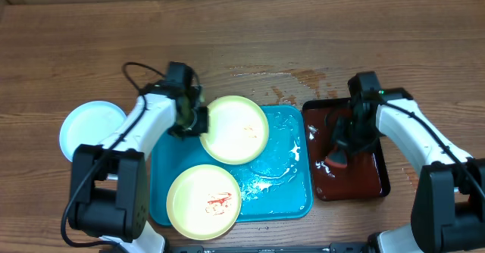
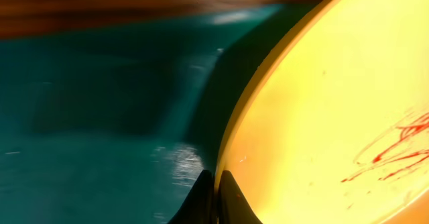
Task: Clean dirty plates on tray and stack at the side
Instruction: 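Drag the upper yellow plate right across the teal tray with left gripper, then carry the sponge with the right gripper onto the yellow plate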
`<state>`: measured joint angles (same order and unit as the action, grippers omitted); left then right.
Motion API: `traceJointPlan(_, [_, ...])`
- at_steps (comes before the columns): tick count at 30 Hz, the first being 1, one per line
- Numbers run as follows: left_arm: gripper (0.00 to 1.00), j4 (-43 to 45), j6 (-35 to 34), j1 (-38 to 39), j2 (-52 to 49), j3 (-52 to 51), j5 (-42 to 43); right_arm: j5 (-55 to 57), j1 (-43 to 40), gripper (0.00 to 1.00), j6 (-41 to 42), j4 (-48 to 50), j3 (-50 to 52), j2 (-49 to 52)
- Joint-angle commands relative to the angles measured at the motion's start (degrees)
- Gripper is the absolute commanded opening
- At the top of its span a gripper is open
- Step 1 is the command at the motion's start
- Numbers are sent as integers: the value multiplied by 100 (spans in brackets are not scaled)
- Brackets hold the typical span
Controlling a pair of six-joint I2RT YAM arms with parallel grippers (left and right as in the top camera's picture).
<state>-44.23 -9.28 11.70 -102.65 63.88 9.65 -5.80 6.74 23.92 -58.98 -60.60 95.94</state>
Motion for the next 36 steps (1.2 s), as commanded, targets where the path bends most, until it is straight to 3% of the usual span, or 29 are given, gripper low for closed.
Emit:
traceJointPlan(1, [4, -76, 409, 511, 120, 118, 74, 262, -7, 4, 26, -243, -492, -177])
traceJointPlan(9, [4, -103, 459, 990, 120, 118, 70, 278, -7, 4, 284, -210, -245, -170])
traceJointPlan(19, [4, -203, 457, 986, 120, 118, 68, -22, -4, 4, 269, 979, 855, -164])
traceJointPlan(24, [4, -208, 435, 986, 120, 118, 72, -140, -4, 4, 98, 1091, 929, -164])
traceJointPlan(29, [4, -225, 393, 986, 120, 118, 72, -175, -4, 4, -136, 691, 487, -251])
traceJointPlan(36, [4, -223, 282, 986, 120, 118, 92, -39, -4, 4, -240, -372, -1134, -542])
